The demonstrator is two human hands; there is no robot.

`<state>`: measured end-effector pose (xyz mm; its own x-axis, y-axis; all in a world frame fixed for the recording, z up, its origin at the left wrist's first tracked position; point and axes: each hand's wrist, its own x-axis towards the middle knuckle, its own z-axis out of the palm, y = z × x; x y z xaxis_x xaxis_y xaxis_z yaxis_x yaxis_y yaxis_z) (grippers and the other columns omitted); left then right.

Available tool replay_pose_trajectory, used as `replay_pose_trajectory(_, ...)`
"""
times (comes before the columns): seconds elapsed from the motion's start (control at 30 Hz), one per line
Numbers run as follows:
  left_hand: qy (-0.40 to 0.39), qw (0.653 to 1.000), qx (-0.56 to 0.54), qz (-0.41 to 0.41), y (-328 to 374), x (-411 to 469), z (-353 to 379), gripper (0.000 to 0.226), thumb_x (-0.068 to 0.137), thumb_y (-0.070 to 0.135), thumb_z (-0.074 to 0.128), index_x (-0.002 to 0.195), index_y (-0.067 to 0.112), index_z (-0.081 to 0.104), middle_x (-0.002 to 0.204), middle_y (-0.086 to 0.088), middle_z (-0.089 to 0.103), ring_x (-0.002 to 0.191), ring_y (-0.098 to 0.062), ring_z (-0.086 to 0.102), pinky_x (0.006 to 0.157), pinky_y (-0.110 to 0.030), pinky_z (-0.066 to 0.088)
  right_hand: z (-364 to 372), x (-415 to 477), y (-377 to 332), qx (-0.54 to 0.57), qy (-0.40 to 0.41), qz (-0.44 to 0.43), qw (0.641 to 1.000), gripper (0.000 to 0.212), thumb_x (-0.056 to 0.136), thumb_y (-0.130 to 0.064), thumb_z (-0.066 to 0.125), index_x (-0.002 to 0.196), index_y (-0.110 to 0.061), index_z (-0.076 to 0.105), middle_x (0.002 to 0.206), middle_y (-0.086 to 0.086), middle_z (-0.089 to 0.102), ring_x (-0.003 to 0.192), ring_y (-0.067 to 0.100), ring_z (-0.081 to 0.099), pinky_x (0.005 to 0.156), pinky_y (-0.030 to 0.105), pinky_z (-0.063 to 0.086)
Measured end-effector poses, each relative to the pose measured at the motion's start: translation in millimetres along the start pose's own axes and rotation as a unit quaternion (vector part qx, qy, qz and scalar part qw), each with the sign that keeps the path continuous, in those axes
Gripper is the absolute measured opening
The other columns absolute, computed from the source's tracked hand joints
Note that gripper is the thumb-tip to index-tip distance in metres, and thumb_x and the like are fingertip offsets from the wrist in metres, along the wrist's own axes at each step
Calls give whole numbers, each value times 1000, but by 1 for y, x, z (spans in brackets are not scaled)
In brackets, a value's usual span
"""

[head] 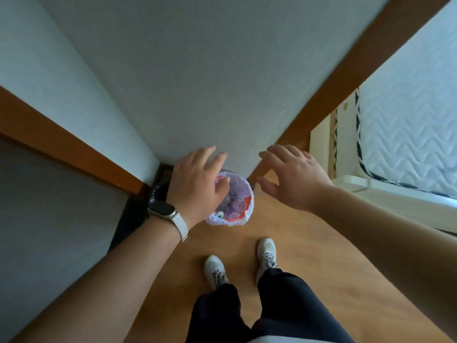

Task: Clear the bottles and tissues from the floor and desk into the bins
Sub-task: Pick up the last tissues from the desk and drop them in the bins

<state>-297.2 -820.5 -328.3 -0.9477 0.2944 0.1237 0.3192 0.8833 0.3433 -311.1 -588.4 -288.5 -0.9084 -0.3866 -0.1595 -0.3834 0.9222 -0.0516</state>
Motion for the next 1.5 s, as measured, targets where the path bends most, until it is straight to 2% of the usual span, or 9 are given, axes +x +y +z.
replay_pose_trajectory(0.27,38,993,29,110,76,13,-57,46,86,35,55,127,14,62,130,-13,59,116,-35,55,93,-47,45,-75,-85,27,-23,43,58,997,59,89,-58,37,136,-23,45,135,0,49,125,26,46,97,42,40)
replay_pose_trajectory(0.57,19,971,50,231,208,32,-73,48,91,45,44,128,19,61,132,-10,59,124,-30,52,95,-47,45,-118,-206,103,-21,85,159,983,58,93,-58,38,142,-27,39,143,-5,42,133,21,36,106,41,31)
replay_pose_trajectory(0.8,21,956,90,277,338,27,-71,48,93,47,46,131,20,58,135,-8,57,127,-28,49,99,-46,43,-138,-322,174,-5,142,206,968,55,92,-56,41,138,-26,44,139,-3,47,130,22,39,103,41,33)
replay_pose_trajectory(0.9,30,946,92,310,402,23,-65,49,92,47,44,129,19,59,133,-10,58,124,-29,51,98,-47,45,-141,-377,208,-3,159,226,961,56,91,-58,35,135,-25,45,137,-2,48,127,22,42,102,41,36)
replay_pose_trajectory(1.1,59,928,78,360,528,22,-41,46,90,44,50,125,17,62,128,-11,59,121,-32,52,94,-46,45,-141,-487,274,0,195,284,939,58,90,-59,36,136,-25,45,137,-1,49,128,24,43,102,43,37)
replay_pose_trajectory(1.33,56,885,49,459,666,23,-9,48,90,47,46,123,16,61,127,-11,58,119,-32,53,92,-48,46,-135,-596,332,1,228,380,897,56,89,-58,44,135,-25,47,136,-3,50,128,21,42,103,40,35)
replay_pose_trajectory(1.5,46,845,6,533,745,31,24,45,89,44,49,122,17,62,126,-10,58,118,-32,53,90,-49,47,-127,-652,365,4,218,453,865,59,89,-59,40,137,-24,45,138,-2,50,130,21,41,104,40,35)
